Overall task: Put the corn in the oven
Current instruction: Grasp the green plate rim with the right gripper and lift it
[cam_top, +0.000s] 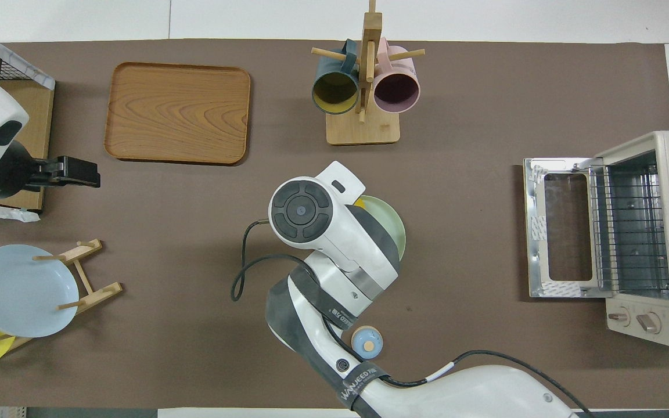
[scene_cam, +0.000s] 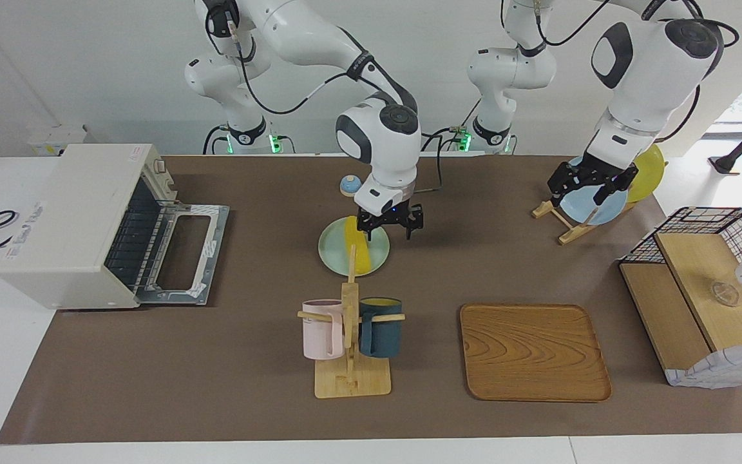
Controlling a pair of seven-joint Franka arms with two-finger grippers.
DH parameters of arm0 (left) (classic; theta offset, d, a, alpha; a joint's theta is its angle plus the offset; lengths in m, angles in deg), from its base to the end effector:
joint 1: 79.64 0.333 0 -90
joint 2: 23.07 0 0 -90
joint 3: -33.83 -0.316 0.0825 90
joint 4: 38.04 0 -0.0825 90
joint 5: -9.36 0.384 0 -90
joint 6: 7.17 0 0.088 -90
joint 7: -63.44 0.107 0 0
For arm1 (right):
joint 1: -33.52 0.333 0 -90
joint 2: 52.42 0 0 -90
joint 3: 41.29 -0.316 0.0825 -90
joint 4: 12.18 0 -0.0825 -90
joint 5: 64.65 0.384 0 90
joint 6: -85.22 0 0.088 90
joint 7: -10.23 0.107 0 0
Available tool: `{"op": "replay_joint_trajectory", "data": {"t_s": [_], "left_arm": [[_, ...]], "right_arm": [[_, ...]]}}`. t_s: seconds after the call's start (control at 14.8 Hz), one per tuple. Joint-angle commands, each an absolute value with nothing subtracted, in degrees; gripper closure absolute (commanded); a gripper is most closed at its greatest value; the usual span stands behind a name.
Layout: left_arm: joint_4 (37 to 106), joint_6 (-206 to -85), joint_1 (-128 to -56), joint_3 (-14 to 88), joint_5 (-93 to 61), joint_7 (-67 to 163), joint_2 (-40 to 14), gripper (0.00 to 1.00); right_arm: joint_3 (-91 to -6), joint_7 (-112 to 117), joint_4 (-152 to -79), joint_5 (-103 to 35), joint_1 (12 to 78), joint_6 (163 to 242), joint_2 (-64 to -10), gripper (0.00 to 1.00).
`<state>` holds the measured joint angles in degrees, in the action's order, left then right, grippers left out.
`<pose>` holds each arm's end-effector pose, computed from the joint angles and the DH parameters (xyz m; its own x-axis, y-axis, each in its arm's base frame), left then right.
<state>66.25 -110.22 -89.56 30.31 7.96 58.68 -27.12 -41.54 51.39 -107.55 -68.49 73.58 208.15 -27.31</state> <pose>0.5422 -0.0620 0.5644 0.9987 -0.0230 0.0463 -0.0245 -0.9992 0.0323 0.5161 0.4337 0.3574 0.9975 0.0204 0.0682 0.0195 -0.9997 0.0146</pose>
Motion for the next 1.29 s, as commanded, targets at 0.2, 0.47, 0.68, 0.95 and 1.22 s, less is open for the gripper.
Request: {"op": "replay_joint_trajectory", "data": {"t_s": [0.2,0.47,0.68,0.95,1.22], "left_arm": [[66.0,-108.2,-89.2,31.0,9.4,58.6,-29.0,0.00],[65.9,-106.6,-89.6,31.0,9.4,58.5,-29.7,0.00],[63.5,-106.2,-89.7,30.7,9.3,58.0,-28.6,0.00],[58.6,-101.7,-90.2,30.4,9.3,58.2,-24.2,0.00],[58.2,-100.1,-90.5,30.3,9.3,58.5,-23.3,0.00]], "right_arm": [[-41.6,51.4,-112.4,-69.3,74.4,216.1,-26.2,0.10],[-42.2,51.5,-116.8,-69.2,74.4,218.2,-27.3,0.45],[-42.4,51.8,-117.5,-69.1,74.4,218.1,-27.6,0.81],[-42.3,51.4,-115.6,-69.5,74.1,215.5,-27.6,1.00],[-42.0,50.7,-106.2,-74.4,71.7,202.7,-27.2,1.00]]}}
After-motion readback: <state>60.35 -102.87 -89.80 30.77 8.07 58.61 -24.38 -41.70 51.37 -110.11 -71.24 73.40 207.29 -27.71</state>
